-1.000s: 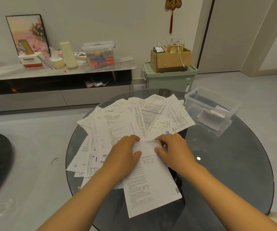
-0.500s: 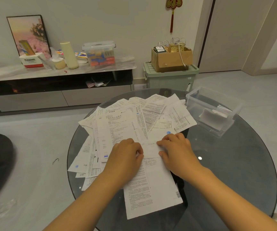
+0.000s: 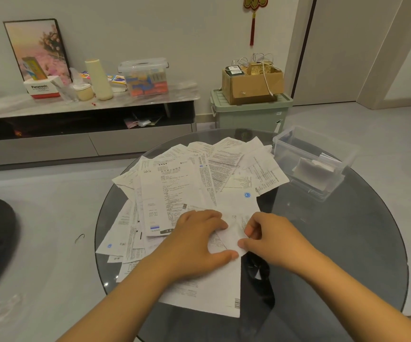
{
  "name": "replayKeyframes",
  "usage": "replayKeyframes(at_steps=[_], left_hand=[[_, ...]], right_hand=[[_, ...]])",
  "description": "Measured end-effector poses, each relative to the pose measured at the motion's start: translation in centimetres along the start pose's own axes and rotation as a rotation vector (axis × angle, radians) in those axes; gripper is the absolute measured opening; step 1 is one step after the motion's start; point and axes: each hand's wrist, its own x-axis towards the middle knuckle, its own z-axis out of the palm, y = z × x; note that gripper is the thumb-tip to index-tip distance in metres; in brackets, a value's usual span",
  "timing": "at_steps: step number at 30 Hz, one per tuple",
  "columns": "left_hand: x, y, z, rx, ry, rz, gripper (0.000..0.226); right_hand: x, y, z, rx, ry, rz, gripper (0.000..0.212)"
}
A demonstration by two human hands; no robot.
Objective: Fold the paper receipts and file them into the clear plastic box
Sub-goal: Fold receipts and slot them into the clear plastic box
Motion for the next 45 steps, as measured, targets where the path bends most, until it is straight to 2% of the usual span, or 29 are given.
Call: replayKeyframes(at_steps=[4, 7, 9, 12, 15, 22, 25, 31, 38, 42, 45], left_hand=[[0.0, 0.2, 0.0, -0.013, -0.047, -0.005, 0.071], [0.0, 0.3, 0.2, -0.024, -0.063, 0.010, 0.072], [0.0, 0.2, 0.3, -0.036, -0.068, 0.013, 0.069], [0.0, 0.2, 0.4, -0.057, -0.045, 0.007, 0.053], [0.3, 0.1, 0.5, -0.108, 0.008, 0.008, 0.035], [0.7, 0.7, 0.1, -0.230, 0.128, -0.041, 0.017], [0.6, 0.8, 0.0, -0.237, 0.119, -0.040, 0.026], [0.7, 0.7, 0.4, -0.175, 0.087, -0.051, 0.054], [0.9, 0.4, 0.3, -0.097, 0.097, -0.068, 0.053], [0.9, 0.4, 0.2, -0.091, 0.099, -0.087, 0.051], [1.1, 0.4, 0.0, -0.197, 0.140, -0.126, 0.036]], right_hand=[[-0.7, -0.2, -0.3, 0.198, -0.011, 0.044, 0.019], [-1.0, -0.2, -1.0, 0.266, -0.030, 0.028, 0.009], [-1.1, -0.3, -1.5, 0.347, -0.068, 0.033, 0.010], [-1.2, -0.2, -2.0, 0.413, -0.109, 0.040, 0.022], [-0.8, -0.2, -1.7, 0.384, -0.096, 0.018, 0.026], [0.6, 0.0, 0.0, 0.324, 0.053, -0.020, 0.014], [1.0, -0.1, 0.6, 0.272, 0.114, -0.015, 0.014], [1.3, -0.3, 1.4, 0.157, 0.131, 0.025, 0.027], [0.9, -0.9, 1.5, 0.052, 0.157, -0.031, 0.040], [0.5, -1.2, 1.5, 0.000, 0.183, -0.110, 0.025], [0.4, -1.4, 1.5, -0.047, 0.171, -0.129, 0.013]])
